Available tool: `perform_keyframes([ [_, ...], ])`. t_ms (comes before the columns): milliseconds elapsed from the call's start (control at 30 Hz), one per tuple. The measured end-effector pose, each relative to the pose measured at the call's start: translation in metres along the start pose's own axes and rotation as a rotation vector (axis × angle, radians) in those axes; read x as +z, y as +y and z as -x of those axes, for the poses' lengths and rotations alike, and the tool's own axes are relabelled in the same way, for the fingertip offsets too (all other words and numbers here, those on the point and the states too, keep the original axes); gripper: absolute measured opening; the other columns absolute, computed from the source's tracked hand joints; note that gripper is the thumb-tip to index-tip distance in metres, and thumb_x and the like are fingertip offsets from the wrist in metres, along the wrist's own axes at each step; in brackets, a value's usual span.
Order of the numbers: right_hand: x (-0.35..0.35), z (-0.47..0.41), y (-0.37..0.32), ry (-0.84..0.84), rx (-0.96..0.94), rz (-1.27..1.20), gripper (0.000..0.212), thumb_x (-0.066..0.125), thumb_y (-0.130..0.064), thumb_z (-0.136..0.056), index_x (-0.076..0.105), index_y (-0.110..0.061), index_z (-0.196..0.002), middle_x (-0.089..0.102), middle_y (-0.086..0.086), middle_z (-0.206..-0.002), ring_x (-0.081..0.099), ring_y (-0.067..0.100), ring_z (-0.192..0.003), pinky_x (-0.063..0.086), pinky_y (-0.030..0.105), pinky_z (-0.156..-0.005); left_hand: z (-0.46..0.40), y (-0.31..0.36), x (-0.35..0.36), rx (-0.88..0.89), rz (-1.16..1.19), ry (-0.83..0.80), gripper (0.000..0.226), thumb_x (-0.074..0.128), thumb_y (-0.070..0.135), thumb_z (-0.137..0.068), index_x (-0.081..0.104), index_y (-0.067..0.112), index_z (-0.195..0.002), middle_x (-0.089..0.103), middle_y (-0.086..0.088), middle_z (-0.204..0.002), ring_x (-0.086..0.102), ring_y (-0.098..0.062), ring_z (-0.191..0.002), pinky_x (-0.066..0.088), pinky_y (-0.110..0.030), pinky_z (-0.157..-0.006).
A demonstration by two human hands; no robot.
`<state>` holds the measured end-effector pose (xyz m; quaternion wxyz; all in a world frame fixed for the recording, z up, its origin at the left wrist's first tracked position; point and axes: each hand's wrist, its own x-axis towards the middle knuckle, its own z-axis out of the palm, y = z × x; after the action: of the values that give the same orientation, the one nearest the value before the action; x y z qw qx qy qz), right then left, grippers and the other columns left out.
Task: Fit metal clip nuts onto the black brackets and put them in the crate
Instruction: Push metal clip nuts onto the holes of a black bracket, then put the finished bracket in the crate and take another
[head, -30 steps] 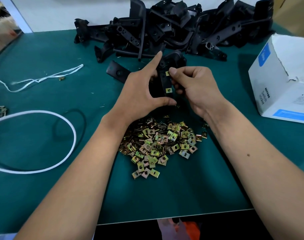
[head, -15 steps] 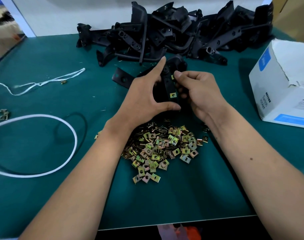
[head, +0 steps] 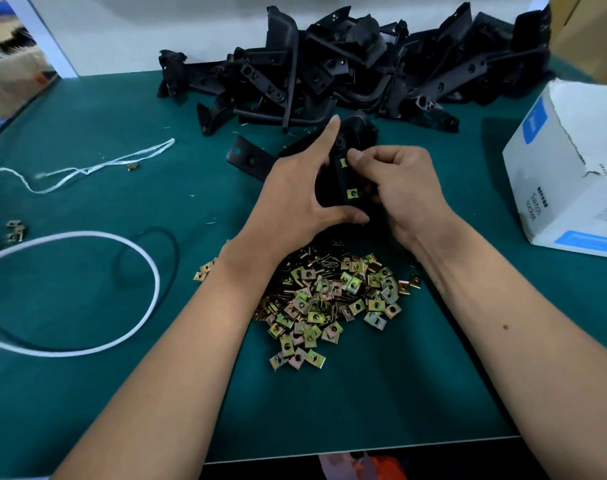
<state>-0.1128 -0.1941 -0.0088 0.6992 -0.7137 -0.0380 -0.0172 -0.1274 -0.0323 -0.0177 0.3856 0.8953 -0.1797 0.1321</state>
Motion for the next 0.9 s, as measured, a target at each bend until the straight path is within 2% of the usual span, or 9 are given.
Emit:
perform_keyframes([
  [100, 0.002, 0.0, 0.004, 0.026, -0.035, 0.04, 0.027, 0.072, -0.021, -0.095, 0.076, -0.018, -0.068, 0.077, 0.007, -0.076, 0.073, 0.019, -0.073, 0.06, 0.038, -0.075, -0.002, -0.001, 0.002, -0.008, -0.02, 0.015, 0.127, 0.094, 0.052, -0.062, 0.024, 0.02, -0.163, 0.071, 0.004, -0.112, 0.065, -0.009, -0.106, 0.051, -0.028, -0.099],
  [233, 0.007, 0.001, 0.007, 0.106, -0.147, 0.184, 0.028, 0.068, -0.029, -0.097, 0.078, -0.019, -0.073, 0.074, 0.0, -0.068, 0.067, 0.005, -0.062, 0.051, 0.024, -0.058, -0.003, -0.005, 0.004, -0.016, -0.014, 0.043, 0.125, 0.094, 0.05, -0.063, 0.026, 0.018, -0.162, 0.072, 0.006, -0.111, 0.065, -0.006, -0.105, 0.05, -0.022, -0.097],
  [300, 0.006, 0.001, 0.006, 0.102, -0.145, 0.245, 0.037, 0.062, -0.039, -0.1, 0.078, -0.015, -0.078, 0.075, 0.005, -0.073, 0.065, 0.005, -0.062, 0.051, 0.025, -0.054, -0.003, -0.007, 0.003, -0.041, 0.014, 0.046, 0.124, 0.092, 0.053, -0.064, 0.026, 0.018, -0.162, 0.071, 0.007, -0.115, 0.064, -0.006, -0.108, 0.047, -0.019, -0.1],
  [433, -0.009, -0.003, -0.004, 0.023, -0.057, 0.407, 0.045, 0.051, -0.05, -0.103, 0.08, -0.021, -0.085, 0.077, -0.003, -0.075, 0.07, 0.006, -0.069, 0.055, 0.033, -0.068, -0.004, -0.008, 0.005, -0.113, 0.03, 0.063, 0.122, 0.089, 0.057, -0.066, 0.026, 0.015, -0.162, 0.064, 0.014, -0.114, 0.058, 0.0, -0.111, 0.035, 0.0, -0.095],
  [533, -0.015, -0.003, -0.007, -0.028, -0.152, 0.618, 0.035, 0.063, -0.044, -0.097, 0.079, -0.019, -0.079, 0.072, 0.002, -0.069, 0.059, 0.004, -0.059, 0.053, 0.035, -0.065, -0.006, -0.009, 0.005, -0.165, 0.019, 0.095, 0.122, 0.089, 0.058, -0.066, 0.027, 0.012, -0.161, 0.069, 0.009, -0.111, 0.063, -0.007, -0.108, 0.046, -0.015, -0.098],
  [633, -0.01, 0.001, -0.008, -0.068, -0.215, 0.653, 0.025, 0.07, -0.035, -0.094, 0.079, -0.023, -0.074, 0.069, -0.013, -0.062, 0.059, -0.003, -0.057, 0.041, 0.011, -0.053, -0.006, -0.009, 0.004, -0.194, -0.021, 0.114, 0.123, 0.089, 0.059, -0.065, 0.028, 0.013, -0.161, 0.07, 0.003, -0.11, 0.065, -0.014, -0.106, 0.052, -0.032, -0.098],
  [700, -0.009, 0.0, -0.008, -0.061, -0.212, 0.642, 0.025, 0.069, -0.03, -0.095, 0.078, -0.021, -0.073, 0.066, -0.012, -0.058, 0.056, -0.003, -0.056, 0.038, 0.009, -0.052, -0.007, -0.007, 0.005, -0.215, -0.023, 0.125, 0.123, 0.091, 0.058, -0.064, 0.03, 0.014, -0.161, 0.07, 0.002, -0.112, 0.065, -0.013, -0.107, 0.051, -0.031, -0.099],
  [833, -0.008, 0.0, -0.007, -0.073, -0.148, 0.549, 0.032, 0.063, -0.029, -0.097, 0.074, -0.009, -0.074, 0.06, 0.0, -0.059, 0.05, 0.007, -0.057, 0.041, 0.028, -0.058, -0.006, -0.004, 0.007, -0.225, -0.006, 0.138, 0.122, 0.093, 0.055, -0.062, 0.032, 0.014, -0.16, 0.07, 0.003, -0.112, 0.065, -0.01, -0.105, 0.047, -0.018, -0.095],
  [900, -0.006, 0.0, -0.005, -0.067, -0.113, 0.484, 0.035, 0.062, -0.03, -0.098, 0.073, -0.007, -0.075, 0.056, 0.001, -0.059, 0.047, 0.009, -0.058, 0.04, 0.031, -0.059, -0.005, -0.003, 0.007, -0.226, -0.014, 0.149, 0.122, 0.092, 0.055, -0.062, 0.033, 0.013, -0.16, 0.071, 0.005, -0.11, 0.066, -0.009, -0.104, 0.047, -0.017, -0.094],
])
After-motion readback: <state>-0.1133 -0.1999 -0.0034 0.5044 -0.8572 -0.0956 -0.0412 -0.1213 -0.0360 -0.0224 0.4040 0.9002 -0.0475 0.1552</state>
